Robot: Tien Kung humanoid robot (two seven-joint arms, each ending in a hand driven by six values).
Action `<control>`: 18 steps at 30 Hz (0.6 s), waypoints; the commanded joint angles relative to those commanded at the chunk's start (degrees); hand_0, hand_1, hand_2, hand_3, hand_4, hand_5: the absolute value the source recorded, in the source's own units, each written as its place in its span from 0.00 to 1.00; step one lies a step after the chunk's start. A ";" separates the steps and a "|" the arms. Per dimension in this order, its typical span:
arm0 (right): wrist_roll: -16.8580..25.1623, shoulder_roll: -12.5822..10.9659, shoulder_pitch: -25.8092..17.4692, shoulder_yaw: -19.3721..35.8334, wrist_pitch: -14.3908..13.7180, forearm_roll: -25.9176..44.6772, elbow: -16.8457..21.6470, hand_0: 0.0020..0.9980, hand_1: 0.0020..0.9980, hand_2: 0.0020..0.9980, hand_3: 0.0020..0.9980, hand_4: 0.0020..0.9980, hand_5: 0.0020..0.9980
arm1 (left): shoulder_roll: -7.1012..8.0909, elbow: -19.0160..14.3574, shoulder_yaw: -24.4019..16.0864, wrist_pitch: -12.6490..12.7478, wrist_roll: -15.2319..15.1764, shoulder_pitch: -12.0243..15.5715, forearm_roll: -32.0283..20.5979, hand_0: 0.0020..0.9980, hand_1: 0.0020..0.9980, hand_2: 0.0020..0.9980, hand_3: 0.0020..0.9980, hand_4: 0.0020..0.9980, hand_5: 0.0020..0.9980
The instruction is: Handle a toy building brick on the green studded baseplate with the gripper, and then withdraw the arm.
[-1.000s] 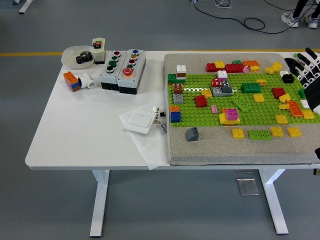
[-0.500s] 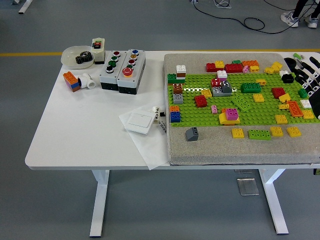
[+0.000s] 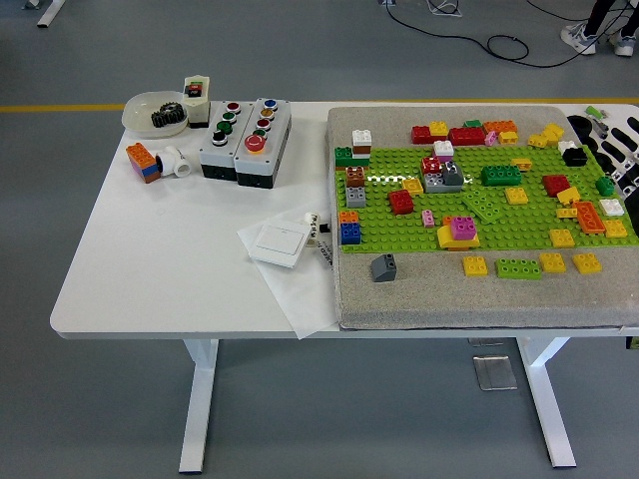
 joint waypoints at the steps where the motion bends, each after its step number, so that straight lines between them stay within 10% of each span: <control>1: -0.01 -0.09 -0.10 0.13 0.00 -0.05 0.08 0.89 0.84 0.84 0.86 1.00 1.00 | 0.04 -0.05 0.21 0.02 -0.11 -0.05 -0.26 0.80 0.80 0.78 0.62 0.65 0.65; 18: -0.35 -0.51 0.60 -0.15 -0.01 -0.32 0.75 0.89 0.83 0.84 0.86 1.00 1.00 | -0.12 0.07 1.88 0.71 -1.12 -0.55 -3.47 0.79 0.80 0.78 0.62 0.65 0.65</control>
